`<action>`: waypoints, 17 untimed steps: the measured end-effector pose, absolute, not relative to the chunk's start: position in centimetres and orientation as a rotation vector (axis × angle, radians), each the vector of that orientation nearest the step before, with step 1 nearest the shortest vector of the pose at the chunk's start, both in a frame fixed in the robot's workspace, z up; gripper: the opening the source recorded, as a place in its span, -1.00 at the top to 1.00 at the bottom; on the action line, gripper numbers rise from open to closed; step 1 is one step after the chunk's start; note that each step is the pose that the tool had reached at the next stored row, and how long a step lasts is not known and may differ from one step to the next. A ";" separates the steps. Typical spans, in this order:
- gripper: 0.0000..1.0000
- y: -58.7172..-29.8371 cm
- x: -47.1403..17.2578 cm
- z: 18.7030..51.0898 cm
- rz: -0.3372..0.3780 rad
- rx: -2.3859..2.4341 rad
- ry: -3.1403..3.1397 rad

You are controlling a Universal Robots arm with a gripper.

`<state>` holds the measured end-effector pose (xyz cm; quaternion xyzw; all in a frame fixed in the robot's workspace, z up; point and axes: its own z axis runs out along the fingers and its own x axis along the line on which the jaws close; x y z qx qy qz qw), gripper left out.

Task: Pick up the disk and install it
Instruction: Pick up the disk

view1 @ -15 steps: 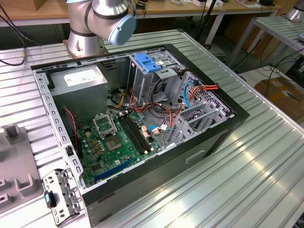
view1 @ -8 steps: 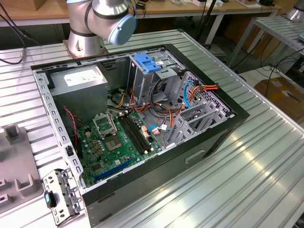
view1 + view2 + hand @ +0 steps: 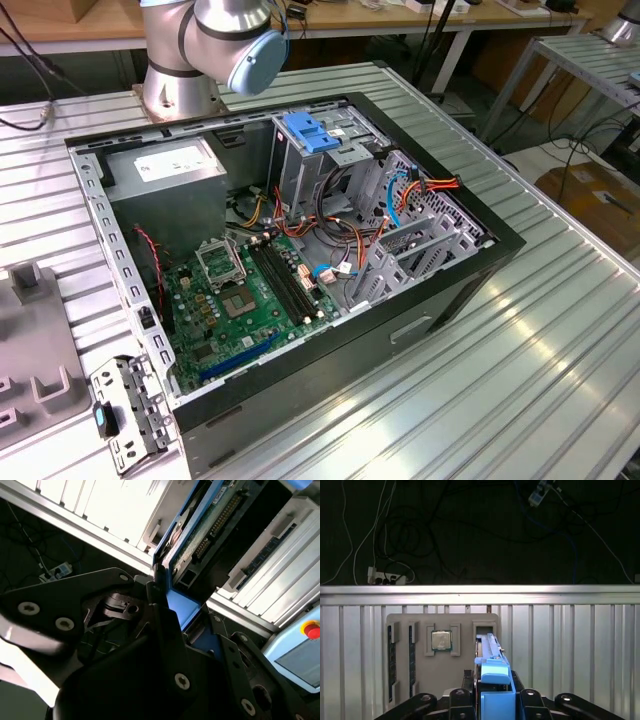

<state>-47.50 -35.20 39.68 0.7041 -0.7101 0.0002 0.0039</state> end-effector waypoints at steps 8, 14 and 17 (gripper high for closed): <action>0.25 -35.2 -47.5 40.9 0.001 2.207 -2.226; 0.25 -35.2 -47.5 41.5 0.000 2.206 -2.225; 0.25 -35.2 -47.5 42.1 0.001 2.207 -2.226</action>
